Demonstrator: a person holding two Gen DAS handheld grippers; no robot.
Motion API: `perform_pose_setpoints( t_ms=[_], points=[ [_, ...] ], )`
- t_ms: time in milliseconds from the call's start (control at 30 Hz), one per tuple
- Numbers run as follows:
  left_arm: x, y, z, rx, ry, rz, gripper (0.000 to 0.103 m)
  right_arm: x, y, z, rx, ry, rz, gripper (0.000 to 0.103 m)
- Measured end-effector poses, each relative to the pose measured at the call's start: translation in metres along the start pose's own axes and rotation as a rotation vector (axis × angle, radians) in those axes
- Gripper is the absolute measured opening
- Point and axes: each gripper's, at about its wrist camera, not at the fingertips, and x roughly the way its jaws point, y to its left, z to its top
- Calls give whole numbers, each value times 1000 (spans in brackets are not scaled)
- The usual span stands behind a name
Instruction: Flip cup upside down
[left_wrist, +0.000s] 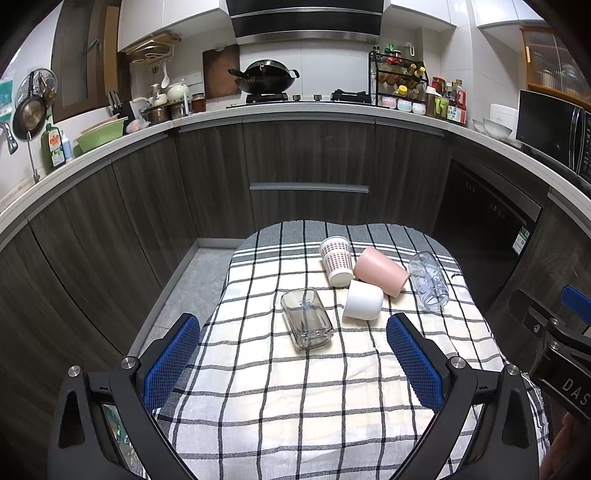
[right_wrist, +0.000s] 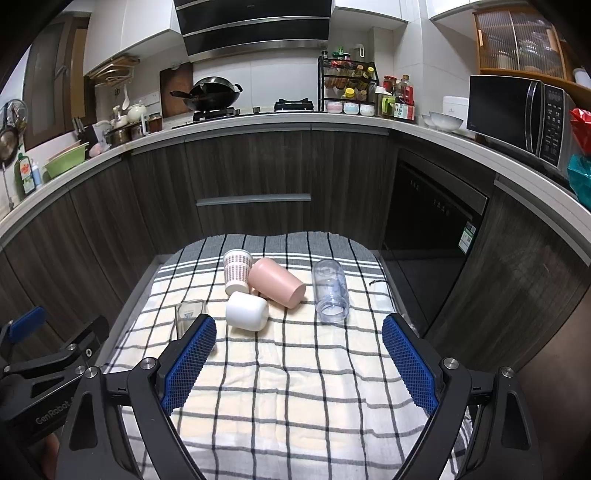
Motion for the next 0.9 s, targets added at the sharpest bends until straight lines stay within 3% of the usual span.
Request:
perform_pose_setpoints(
  t_ms=[900],
  points=[
    [12,0,-9,-18,25,-1,103,7,1,-8,8,15,2,91]
  ],
)
